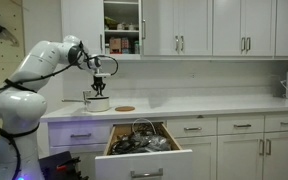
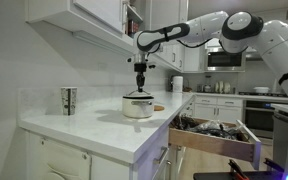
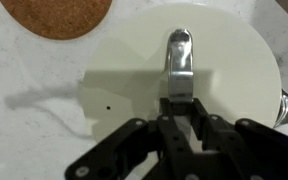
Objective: Put the lid on the pot
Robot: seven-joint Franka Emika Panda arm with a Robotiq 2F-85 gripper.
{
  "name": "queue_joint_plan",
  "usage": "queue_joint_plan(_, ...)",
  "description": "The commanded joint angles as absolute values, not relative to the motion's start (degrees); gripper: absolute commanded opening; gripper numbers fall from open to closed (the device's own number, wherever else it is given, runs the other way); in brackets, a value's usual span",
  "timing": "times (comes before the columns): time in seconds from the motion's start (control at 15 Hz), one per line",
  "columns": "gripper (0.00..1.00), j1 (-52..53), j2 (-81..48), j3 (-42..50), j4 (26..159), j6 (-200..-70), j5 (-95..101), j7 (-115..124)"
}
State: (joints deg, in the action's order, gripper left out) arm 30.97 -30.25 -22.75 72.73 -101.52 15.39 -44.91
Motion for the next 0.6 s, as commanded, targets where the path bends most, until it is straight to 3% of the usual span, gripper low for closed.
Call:
queue_joint_plan(0.0, 0.06, 31.1, -30.3, -22.5, 70.4, -100.1, 14.2, -46.2)
queue_joint_plan(0.07, 0.06, 31.1, -30.3, -22.4, 70.4, -100.0, 14.3, -46.1)
queue_joint_plan(0.13, 0.23, 31.1, -30.3, -22.4, 70.5, -99.9, 14.3, -46.0)
queue_joint_plan(0.2, 0.49, 31.1, -30.3, -22.4, 70.6, -99.9, 14.3, -46.0)
queue_joint_plan(0.33, 0.57, 31.1, -30.3, -22.3, 70.4, -99.9, 14.3, -46.0)
queue_joint_plan(0.53, 0.79, 31.2, -30.4, -22.2, 69.5, -100.0, 14.4, -46.0)
